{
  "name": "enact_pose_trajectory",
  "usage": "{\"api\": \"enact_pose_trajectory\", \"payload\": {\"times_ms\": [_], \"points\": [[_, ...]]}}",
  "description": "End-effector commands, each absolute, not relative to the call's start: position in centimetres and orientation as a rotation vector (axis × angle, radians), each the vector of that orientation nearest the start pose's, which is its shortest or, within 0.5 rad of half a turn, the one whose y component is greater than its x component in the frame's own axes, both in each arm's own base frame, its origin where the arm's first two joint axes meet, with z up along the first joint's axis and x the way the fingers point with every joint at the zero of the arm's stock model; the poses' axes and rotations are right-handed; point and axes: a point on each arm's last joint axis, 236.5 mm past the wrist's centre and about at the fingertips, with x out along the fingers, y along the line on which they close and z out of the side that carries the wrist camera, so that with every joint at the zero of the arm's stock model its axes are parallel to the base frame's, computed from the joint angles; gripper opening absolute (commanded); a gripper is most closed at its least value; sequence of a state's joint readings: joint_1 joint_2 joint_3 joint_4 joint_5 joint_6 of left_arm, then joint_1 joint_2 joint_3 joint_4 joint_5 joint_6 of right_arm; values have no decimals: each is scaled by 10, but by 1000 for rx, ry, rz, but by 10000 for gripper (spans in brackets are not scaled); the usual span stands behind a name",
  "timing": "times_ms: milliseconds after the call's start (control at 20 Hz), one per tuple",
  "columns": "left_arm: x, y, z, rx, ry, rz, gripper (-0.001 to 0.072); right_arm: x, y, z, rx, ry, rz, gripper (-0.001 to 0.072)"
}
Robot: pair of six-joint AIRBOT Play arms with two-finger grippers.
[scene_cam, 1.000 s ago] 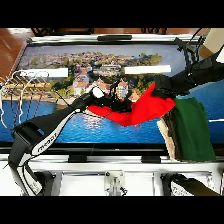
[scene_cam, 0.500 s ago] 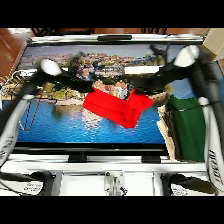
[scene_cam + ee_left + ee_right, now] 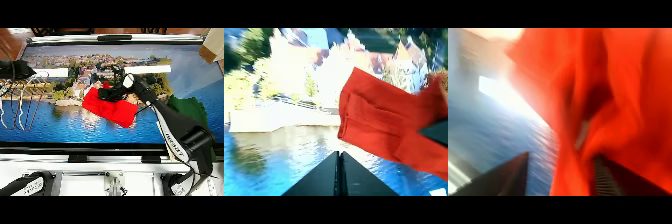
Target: Fold the shirts.
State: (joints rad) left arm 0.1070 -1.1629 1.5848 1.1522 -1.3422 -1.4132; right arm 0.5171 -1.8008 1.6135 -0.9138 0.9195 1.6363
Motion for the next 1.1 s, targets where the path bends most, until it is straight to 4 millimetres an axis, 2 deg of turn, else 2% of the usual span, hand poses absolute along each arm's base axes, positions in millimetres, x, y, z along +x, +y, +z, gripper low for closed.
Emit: {"api": "enact_pose_trajectory", "payload": {"times_ms": [0, 100, 200, 300, 400, 450, 500, 550, 600, 650, 700, 750, 850, 950, 1050], "points": [[387, -39, 235, -165, 834, -276, 39, 435, 414, 6, 613, 1177, 741, 536], [392, -38, 229, -172, 839, -273, 39, 428, 395, 18, 556, 1207, 761, 536], [395, -38, 220, -181, 846, -267, 40, 421, 351, 23, 421, 1261, 725, 536], [393, -38, 207, -191, 877, -267, 40, 418, 277, 18, 242, 1336, 575, 536], [391, -38, 194, -199, 906, -266, 40, 409, 183, 6, 54, 1458, 341, 536], [390, -38, 188, -203, 920, -266, 40, 398, 142, 0, -2, 1543, 240, 536], [390, -38, 184, -207, 930, -265, 40, 386, 120, -6, 6, 1615, 193, 536], [390, -39, 179, -210, 937, -264, 40, 375, 112, -16, 64, 1673, 172, 536], [390, -39, 175, -213, 943, -263, 40, 366, 115, -27, 130, 1713, 180, 536], [389, -39, 172, -219, 949, -264, 40, 359, 126, -40, 199, 1732, 207, 537], [390, -40, 168, -226, 953, -265, 40, 354, 138, -51, 259, 1736, 231, 612], [390, -41, 164, -232, 957, -266, 40, 352, 155, -61, 325, 1725, 266, 636], [390, -42, 159, -243, 964, -267, 41, 359, 182, -75, 475, 1669, 294, 636], [393, -48, 163, -268, 945, -287, 41, 367, 198, -85, 579, 1638, 296, 636], [398, -55, 170, -292, 910, -314, 41, 363, 210, -99, 587, 1665, 304, 636]]}}
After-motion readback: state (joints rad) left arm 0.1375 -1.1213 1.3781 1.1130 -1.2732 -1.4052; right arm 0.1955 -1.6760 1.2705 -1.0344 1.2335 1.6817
